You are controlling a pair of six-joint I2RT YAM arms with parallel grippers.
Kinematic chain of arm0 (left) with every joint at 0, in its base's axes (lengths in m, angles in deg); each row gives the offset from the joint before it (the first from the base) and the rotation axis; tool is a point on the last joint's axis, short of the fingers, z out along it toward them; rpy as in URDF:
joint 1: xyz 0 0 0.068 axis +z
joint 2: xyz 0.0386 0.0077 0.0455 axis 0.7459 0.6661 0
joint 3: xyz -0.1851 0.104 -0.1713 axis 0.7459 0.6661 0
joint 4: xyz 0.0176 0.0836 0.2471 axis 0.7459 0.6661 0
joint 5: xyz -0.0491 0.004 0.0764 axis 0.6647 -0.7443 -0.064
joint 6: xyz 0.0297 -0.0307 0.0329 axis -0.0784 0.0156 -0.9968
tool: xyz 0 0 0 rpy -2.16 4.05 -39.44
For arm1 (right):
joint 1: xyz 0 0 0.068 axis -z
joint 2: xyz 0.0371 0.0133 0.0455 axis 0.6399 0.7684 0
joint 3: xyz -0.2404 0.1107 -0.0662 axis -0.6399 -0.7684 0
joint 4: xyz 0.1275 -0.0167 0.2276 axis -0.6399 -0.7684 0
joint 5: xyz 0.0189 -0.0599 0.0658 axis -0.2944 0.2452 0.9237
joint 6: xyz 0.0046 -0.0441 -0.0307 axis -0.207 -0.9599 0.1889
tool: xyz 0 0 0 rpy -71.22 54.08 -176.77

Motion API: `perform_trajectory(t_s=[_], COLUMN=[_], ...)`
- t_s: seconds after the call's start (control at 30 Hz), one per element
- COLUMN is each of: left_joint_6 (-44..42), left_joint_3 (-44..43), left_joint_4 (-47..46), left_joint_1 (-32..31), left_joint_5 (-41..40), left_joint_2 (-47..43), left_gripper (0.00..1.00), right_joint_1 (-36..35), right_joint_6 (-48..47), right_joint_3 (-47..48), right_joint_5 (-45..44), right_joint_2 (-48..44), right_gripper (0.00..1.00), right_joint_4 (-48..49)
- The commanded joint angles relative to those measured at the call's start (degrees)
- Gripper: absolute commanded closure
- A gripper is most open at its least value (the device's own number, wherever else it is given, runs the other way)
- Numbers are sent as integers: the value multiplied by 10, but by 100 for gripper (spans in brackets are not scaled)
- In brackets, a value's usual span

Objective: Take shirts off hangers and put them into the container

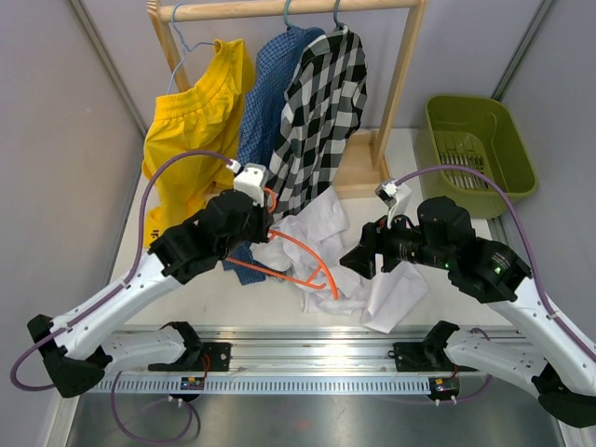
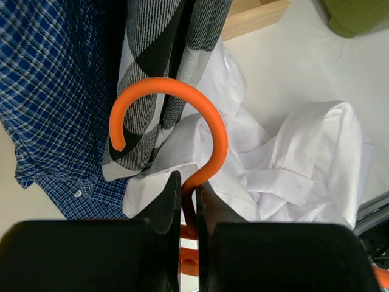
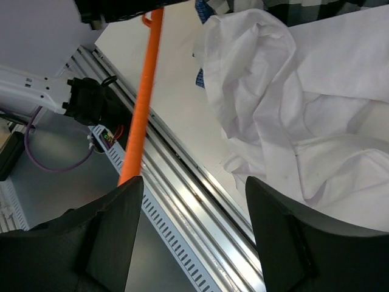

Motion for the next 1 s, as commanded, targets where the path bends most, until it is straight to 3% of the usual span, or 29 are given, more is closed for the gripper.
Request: perform_trajectory(t_s=[0.0,0.5,0.7,0.83,0.87,0.93,0.97], left_joint_6=[-15,-9,-5,-3,-2,-2,-2], left_joint_3=[-20,-66,-88,-93,-94,-96,-96], left_joint_4=[-53,-102,-108,-103,-102,-97,-97], left_joint_1=[1,0,-12,-20,-21,-22,-23], left_joint_5=[-31,-13,7,8,7,7,6], left_joint_2=[22,89,117,121,122,120,116], left_gripper=[100,100,100,100,100,100,100], right_joint_1=[-11,-55,-67,-68,-70,-69,-69], right_joint_6=[-2,16,18,19,20,20,20], right_joint_3=[-5,-61,-61,-57,-57,-57,-56], right_joint_5=[57,58,50,43,41,41,41], right_joint_2=[-7,33,53,57,57,60,61], right_gripper=[25,26,34,56,71,86,100], right_joint_4=[39,111,128,128,128,128,128])
